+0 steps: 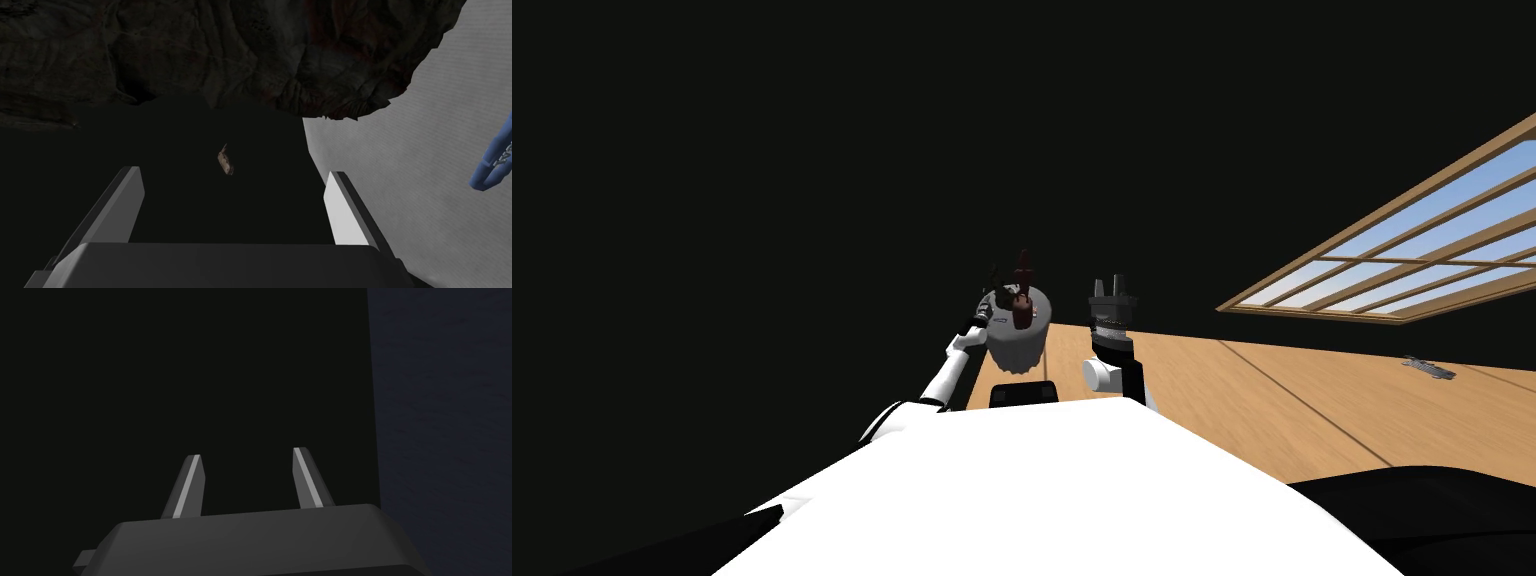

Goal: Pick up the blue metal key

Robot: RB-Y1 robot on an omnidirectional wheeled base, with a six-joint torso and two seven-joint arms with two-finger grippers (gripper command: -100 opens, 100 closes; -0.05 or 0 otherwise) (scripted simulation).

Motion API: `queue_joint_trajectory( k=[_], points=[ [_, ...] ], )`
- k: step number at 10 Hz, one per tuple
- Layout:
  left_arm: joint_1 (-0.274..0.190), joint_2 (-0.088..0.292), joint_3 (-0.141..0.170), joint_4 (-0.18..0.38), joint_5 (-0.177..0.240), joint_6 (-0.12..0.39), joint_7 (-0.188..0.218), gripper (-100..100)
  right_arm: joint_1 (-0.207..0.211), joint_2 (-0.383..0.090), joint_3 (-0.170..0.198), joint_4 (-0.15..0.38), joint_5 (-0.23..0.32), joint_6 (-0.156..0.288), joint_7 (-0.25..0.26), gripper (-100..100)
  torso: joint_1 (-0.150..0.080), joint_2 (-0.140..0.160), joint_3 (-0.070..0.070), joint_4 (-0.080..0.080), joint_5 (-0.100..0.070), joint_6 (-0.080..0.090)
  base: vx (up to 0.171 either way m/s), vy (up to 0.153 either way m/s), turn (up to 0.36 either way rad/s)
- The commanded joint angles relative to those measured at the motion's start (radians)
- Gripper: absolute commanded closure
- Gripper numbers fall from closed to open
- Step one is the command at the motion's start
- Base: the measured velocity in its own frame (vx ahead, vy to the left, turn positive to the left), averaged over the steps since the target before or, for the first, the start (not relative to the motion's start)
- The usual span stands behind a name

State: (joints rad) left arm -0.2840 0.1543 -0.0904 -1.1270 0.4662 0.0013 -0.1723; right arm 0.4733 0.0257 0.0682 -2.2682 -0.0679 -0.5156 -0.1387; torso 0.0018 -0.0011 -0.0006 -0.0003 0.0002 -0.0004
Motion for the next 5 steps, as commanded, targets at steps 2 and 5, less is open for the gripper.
queue_joint_trajectory(
  k=[2, 5],
  points=[
    [-0.033, -0.003, -0.002, 0.061, 0.011, 0.032, -0.003, -100, 0.0, 0.0, 0.0, 0.0, 0.0, 0.0, 0.0, 0, 0.0, 0.0, 0.0, 0.0, 0.0, 0.0, 0.013, 0.027, -0.004],
    [-0.08, -0.016, -0.003, 0.149, 0.024, 0.088, -0.011, -100, 0.0, 0.0, 0.0, 0.0, 0.0, 0.0, 0.0, 0, 0.002, -0.001, 0.0, 0.0, 0.0, 0.0, 0.024, 0.046, -0.008]
  ],
)
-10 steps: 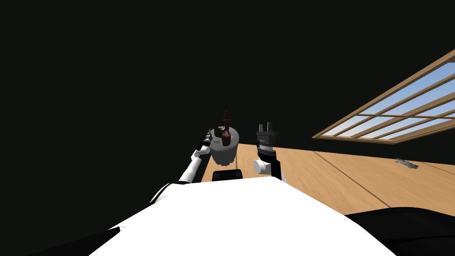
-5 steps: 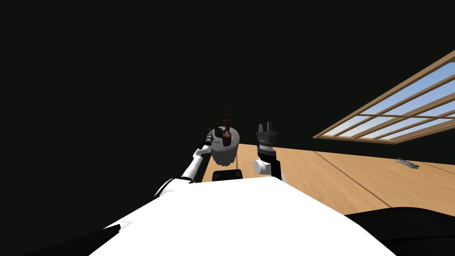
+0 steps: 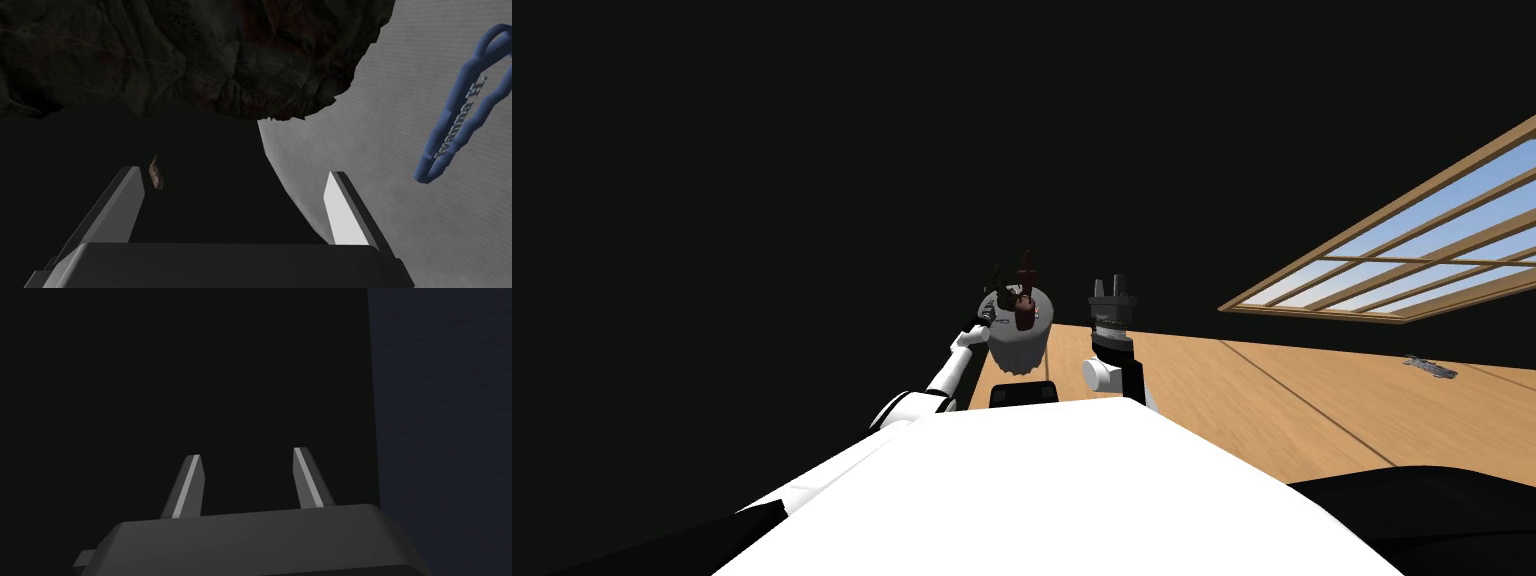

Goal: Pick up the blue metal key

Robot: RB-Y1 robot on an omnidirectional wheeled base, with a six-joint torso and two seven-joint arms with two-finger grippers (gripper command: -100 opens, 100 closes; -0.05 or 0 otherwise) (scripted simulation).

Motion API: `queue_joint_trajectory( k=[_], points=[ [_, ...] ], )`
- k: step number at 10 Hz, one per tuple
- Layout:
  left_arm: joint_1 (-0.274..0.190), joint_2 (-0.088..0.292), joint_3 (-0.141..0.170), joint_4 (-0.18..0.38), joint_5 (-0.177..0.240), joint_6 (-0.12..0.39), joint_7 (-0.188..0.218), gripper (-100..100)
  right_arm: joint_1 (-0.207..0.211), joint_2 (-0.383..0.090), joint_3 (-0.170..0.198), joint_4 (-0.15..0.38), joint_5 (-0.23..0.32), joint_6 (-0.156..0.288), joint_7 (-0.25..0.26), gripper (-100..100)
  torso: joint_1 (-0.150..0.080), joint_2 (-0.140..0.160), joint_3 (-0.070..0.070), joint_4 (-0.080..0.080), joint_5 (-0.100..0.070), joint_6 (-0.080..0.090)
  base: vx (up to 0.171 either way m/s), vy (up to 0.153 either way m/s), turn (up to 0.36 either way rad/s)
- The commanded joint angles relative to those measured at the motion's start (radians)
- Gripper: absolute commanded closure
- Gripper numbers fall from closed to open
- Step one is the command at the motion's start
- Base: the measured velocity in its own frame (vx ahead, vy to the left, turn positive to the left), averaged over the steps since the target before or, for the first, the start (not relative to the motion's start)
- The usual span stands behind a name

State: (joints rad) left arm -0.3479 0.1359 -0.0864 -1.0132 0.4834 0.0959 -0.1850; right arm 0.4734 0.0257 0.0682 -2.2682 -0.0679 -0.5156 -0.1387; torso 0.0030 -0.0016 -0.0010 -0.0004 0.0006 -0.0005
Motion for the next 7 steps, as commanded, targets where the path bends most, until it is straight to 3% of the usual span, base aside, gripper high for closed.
queue_joint_trajectory(
  k=[1, 2, 7],
  points=[
    [-0.017, 0.002, -0.007, 0.038, 0.007, -0.007, 0.001, -100, 0.0, 0.0, 0.0, 0.0, 0.0, 0.0, 0.0, 0, 0.0, 0.0, 0.0, 0.0, 0.0, 0.0, 0.006, 0.016, 0.001],
    [-0.038, -0.006, -0.008, 0.077, 0.012, 0.02, -0.003, -100, 0.0, 0.0, 0.0, 0.0, 0.0, 0.0, 0.0, 0, -0.001, 0.001, 0.0, 0.0, 0.0, 0.0, 0.012, 0.021, -0.005],
    [-0.077, -0.024, -0.008, 0.157, 0.022, 0.069, -0.011, -100, 0.0, 0.0, 0.0, 0.0, 0.0, 0.0, 0.0, 0, 0.0, 0.0, 0.0, 0.0, 0.0, 0.0, 0.018, 0.032, -0.008]
  ],
)
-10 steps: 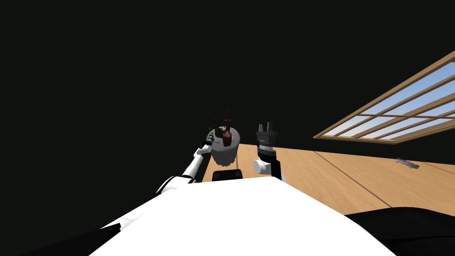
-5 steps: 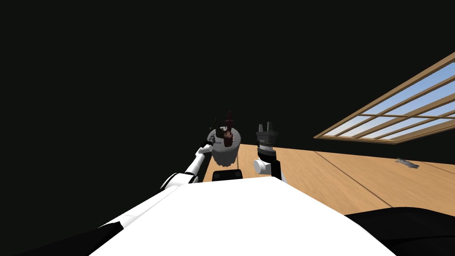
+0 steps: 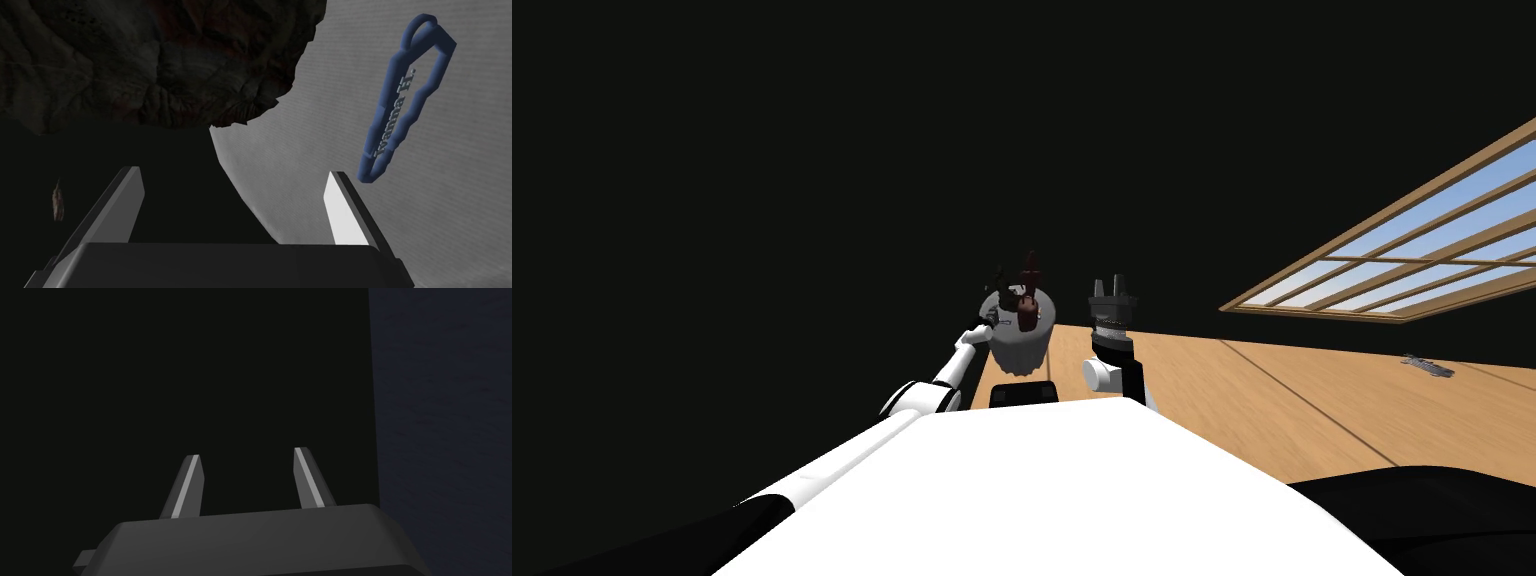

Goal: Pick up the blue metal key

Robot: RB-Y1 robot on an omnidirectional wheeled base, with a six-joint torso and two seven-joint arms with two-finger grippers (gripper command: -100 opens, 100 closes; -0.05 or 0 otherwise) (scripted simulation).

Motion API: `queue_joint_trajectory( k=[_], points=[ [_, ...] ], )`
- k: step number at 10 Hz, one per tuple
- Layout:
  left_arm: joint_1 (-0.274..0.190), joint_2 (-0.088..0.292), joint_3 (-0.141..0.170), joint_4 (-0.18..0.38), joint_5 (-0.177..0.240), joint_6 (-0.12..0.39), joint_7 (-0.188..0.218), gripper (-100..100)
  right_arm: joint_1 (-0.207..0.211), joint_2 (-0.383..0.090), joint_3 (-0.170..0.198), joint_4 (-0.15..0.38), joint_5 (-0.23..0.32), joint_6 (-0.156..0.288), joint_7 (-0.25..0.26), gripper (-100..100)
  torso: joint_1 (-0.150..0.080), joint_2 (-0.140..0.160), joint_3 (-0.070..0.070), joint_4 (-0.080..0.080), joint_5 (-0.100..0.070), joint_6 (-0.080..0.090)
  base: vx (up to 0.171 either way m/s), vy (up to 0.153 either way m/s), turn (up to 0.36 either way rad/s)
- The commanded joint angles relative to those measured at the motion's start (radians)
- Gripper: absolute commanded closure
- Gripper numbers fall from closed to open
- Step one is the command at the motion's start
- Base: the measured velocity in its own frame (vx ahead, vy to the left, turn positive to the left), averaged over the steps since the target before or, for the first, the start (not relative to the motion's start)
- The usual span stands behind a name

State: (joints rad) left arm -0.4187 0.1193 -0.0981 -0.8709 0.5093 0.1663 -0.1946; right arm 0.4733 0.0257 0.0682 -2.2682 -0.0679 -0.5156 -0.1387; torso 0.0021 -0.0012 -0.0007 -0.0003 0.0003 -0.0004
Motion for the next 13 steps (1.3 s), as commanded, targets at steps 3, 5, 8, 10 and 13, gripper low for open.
queue_joint_trajectory(
  k=[3, 5, 8, 10, 13],
  points=[
    [-0.049, -0.038, 0.002, 0.107, 0.005, 0.061, -0.012, -100, 0.0, 0.0, 0.0, 0.0, 0.0, 0.0, 0.0, 0, 0.001, 0.0, 0.0, 0.0, 0.0, 0.0, 0.023, 0.052, -0.016],
    [-0.059, -0.049, 0.002, 0.134, 0.007, 0.078, -0.015, -100, 0.0, 0.0, 0.0, 0.0, 0.0, 0.0, 0.0, 0, 0.0, -0.001, 0.0, 0.0, 0.0, 0.0, 0.028, 0.032, -0.007],
    [-0.075, -0.079, 0.001, 0.189, 0.011, 0.115, -0.022, -100, 0.0, 0.0, 0.0, 0.0, 0.0, 0.0, 0.0, 0, 0.0, 0.0, 0.0, 0.0, 0.0, 0.0, 0.025, 0.031, -0.012],
    [-0.073, -0.09, 0.0, 0.207, 0.011, 0.126, -0.023, -100, 0.0, 0.0, 0.0, 0.0, 0.0, 0.0, 0.0, 0, 0.0, -0.001, 0.0, 0.0, 0.0, 0.0, 0.027, 0.032, -0.011],
    [-0.068, -0.09, 0.002, 0.199, 0.007, 0.129, -0.022, 0, 0.0, 0.0, 0.0, 0.0, 0.0, 0.0, 0.0, 0, -0.002, 0.001, 0.001, 0.0, 0.0, 0.0, 0.002, 0.004, 0.001]
  ],
)
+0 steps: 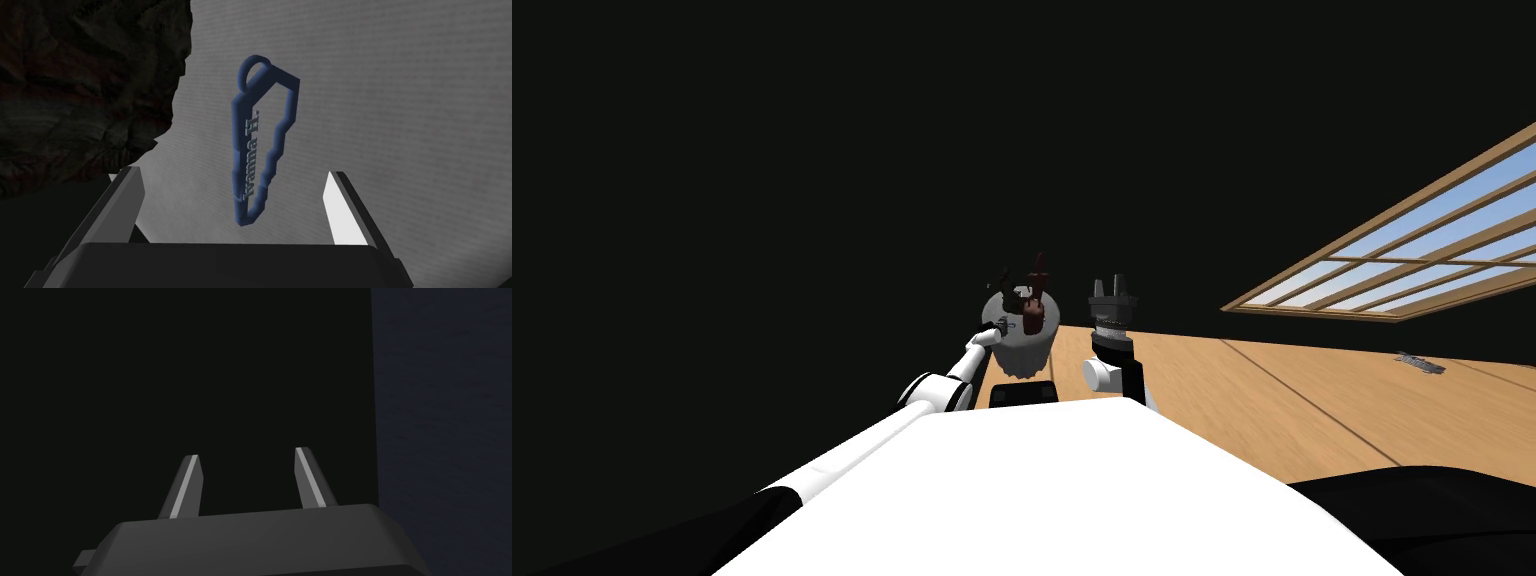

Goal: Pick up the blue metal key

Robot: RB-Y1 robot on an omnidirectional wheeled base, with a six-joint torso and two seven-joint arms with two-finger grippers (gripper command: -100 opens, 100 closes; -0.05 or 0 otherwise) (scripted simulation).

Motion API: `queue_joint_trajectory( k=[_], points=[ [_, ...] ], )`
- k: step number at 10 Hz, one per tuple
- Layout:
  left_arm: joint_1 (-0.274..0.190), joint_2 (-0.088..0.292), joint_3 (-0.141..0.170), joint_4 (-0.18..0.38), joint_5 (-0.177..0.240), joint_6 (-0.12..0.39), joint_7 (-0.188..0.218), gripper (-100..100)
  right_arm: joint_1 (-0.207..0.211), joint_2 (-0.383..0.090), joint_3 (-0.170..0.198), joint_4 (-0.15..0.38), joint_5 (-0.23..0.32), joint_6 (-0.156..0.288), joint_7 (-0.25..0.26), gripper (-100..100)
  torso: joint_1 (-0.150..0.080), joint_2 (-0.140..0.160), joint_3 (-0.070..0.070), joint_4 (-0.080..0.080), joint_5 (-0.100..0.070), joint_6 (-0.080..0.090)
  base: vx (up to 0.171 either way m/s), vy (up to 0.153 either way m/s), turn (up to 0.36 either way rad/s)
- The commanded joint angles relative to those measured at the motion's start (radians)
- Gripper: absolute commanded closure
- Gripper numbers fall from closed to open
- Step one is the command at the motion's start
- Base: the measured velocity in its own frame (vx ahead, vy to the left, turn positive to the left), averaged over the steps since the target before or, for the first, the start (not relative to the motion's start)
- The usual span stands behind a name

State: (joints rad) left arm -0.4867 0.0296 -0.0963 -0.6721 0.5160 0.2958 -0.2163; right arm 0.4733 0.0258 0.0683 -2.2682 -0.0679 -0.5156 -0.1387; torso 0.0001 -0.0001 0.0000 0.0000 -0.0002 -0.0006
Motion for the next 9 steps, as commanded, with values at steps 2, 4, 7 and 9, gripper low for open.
queue_joint_trajectory(
  k=[2, 4, 7, 9],
  points=[
    [0.008, 0.042, 0.004, 0.015, 0.048, -0.019, -0.002, -100, 0.0, 0.0, 0.0, 0.0, 0.0, 0.0, 0.0, 0, -0.001, 0.001, 0.0, 0.0, 0.0, 0.001, -0.019, -0.011, -0.27],
    [0.016, 0.085, 0.009, 0.031, 0.096, -0.039, -0.003, -100, 0.0, 0.0, 0.0, 0.0, 0.0, 0.0, 0.0, 0, -0.001, 0.002, 0.001, 0.001, 0.0, 0.0, -0.035, -0.019, -0.278],
    [0.029, 0.148, 0.015, 0.053, 0.168, -0.068, -0.005, -100, 0.0, 0.0, 0.0, 0.0, 0.0, 0.0, 0.0, 0, -0.001, -0.001, -0.001, -0.002, 0.001, 0.001, -0.029, -0.024, -0.268],
    [0.029, 0.148, 0.015, 0.056, 0.194, -0.068, -0.005, -100, 0.0, 0.0, 0.0, 0.0, 0.0, 0.0, 0.0, 0, 0.001, -0.003, -0.003, -0.003, 0.001, 0.0, -0.013, -0.004, -0.041]
  ],
)
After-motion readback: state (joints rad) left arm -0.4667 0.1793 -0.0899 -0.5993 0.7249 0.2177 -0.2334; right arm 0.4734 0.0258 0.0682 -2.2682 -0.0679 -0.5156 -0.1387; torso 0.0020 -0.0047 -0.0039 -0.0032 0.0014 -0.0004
